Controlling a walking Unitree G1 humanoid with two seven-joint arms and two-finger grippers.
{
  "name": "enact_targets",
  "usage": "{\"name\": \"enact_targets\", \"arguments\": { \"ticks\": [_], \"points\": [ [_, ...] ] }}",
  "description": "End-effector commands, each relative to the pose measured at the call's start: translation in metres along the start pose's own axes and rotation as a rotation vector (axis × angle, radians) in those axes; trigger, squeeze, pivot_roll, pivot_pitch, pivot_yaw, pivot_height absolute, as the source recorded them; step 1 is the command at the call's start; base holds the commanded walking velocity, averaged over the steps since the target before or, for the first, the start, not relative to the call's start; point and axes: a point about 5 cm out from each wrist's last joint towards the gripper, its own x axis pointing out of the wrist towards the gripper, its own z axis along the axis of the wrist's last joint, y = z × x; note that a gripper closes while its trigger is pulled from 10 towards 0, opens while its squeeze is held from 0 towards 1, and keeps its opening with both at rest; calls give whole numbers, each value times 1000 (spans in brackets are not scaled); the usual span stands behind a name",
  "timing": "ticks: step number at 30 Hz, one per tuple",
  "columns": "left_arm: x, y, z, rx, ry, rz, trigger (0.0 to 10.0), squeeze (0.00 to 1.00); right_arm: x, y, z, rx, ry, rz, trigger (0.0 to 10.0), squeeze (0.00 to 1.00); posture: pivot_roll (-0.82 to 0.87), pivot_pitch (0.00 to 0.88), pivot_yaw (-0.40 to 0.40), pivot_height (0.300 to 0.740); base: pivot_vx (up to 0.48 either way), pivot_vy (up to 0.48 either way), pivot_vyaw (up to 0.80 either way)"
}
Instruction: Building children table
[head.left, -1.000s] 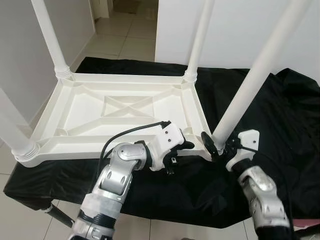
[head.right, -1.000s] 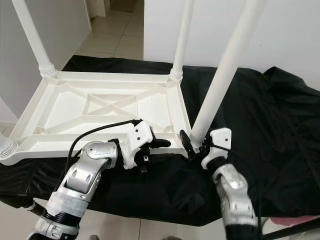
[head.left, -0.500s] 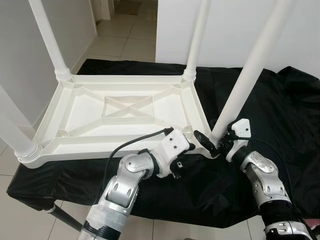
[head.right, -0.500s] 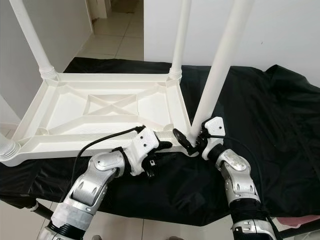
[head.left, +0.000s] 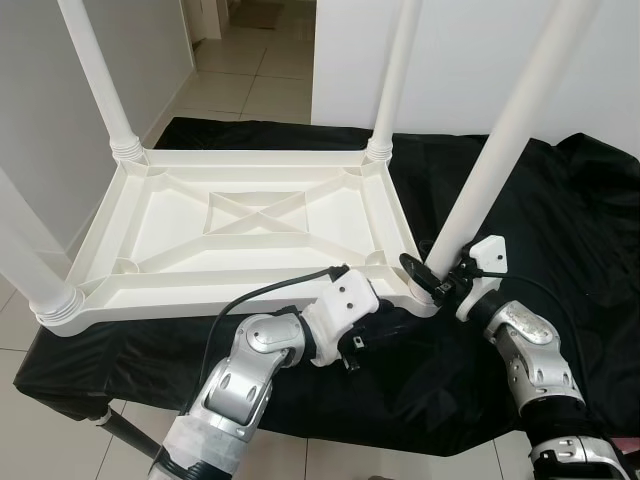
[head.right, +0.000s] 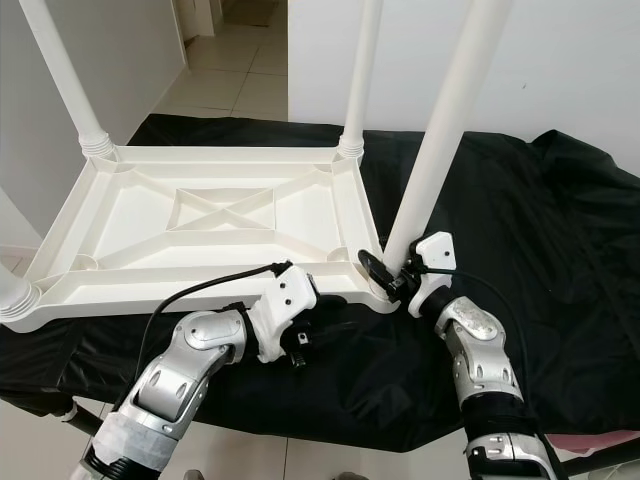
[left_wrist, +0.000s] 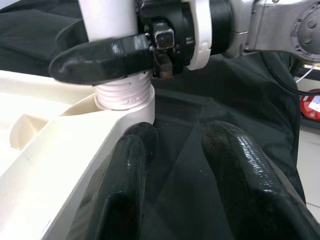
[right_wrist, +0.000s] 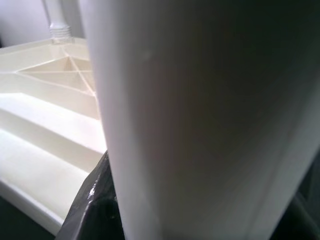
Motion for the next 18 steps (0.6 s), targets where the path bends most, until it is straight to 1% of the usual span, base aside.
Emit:
{"name": "enact_targets", "arguments": {
  "ticks": [1, 2, 3, 4, 5, 7, 9, 10, 11, 12, 13, 14, 15, 16, 18],
  "points": [
    [-1, -1, 2, 16, 1, -12, 10000, 0, -2, 3, 0, 31, -16, -29, 10000, 0, -72, 0, -23, 740, 0, 0, 0],
    [-1, -1, 2, 18, 1, -13, 10000, 0, -1, 6, -1, 44, -20, -66, 10000, 0, -73, 0, -24, 740, 0, 0, 0],
    [-1, -1, 2, 18, 1, -13, 10000, 0, -1, 6, -1, 44, -20, -66, 10000, 0, -73, 0, -24, 740, 0, 0, 0],
    [-1, -1, 2, 19, 3, -10, 10000, 0, -1, 9, -3, 43, -8, -129, 10000, 0, -75, 0, -26, 740, 0, 0, 0],
    [-1, -1, 2, 19, 3, -10, 10000, 0, -1, 9, -3, 43, -8, -129, 10000, 0, -75, 0, -26, 740, 0, 0, 0],
    [-1, 0, 2, 18, 3, -6, 10000, 0, -1, 15, -7, 36, 32, -273, 10000, 0, -74, 0, -32, 740, 0, 0, 0],
    [-1, 0, 2, 18, 3, -6, 10000, 0, -1, 15, -7, 36, 32, -273, 10000, 0, -74, 0, -32, 740, 0, 0, 0],
    [-1, 0, 2, 16, 3, -5, 10000, 0, -1, 17, -9, 60, 52, -368, 10000, 0, -75, 0, -33, 740, 0, 0, 0],
    [-1, 0, 2, 13, 5, -2, 10000, 0, -1, 21, -12, 80, 77, -521, 10000, 0, -74, 0, -38, 740, 0, 0, 0],
    [-1, 0, 2, 10, 7, -1, 10000, 0, -2, 24, -13, 92, 94, -625, 10000, 0, -74, 0, -38, 740, 0, 0, 0],
    [-1, 0, 2, 10, 7, -1, 10000, 0, -2, 24, -13, 92, 94, -625, 10000, 0, -74, 0, -38, 740, 0, 0, 0],
    [-2, 0, 2, 12, 6, 0, 10000, 0, 1, 34, -13, 159, 79, -776, 10000, 0, -75, 0, -39, 740, 0, 0, 0],
    [-2, 0, 2, 12, 6, 0, 10000, 0, 1, 34, -13, 159, 79, -776, 10000, 0, -75, 0, -39, 740, 0, 0, 0],
    [-1, 0, 2, 10, 9, 4, 10000, 0, 6, 41, -14, 193, 70, -790, 10000, 0, -76, 0, -40, 740, 0, 0, 0],
    [-1, 1, 2, 8, 9, 7, 10000, 0, 11, 51, -15, 228, 69, -798, 10000, 0, -72, 0, -42, 740, 0, 0, 0]
  ]
}}
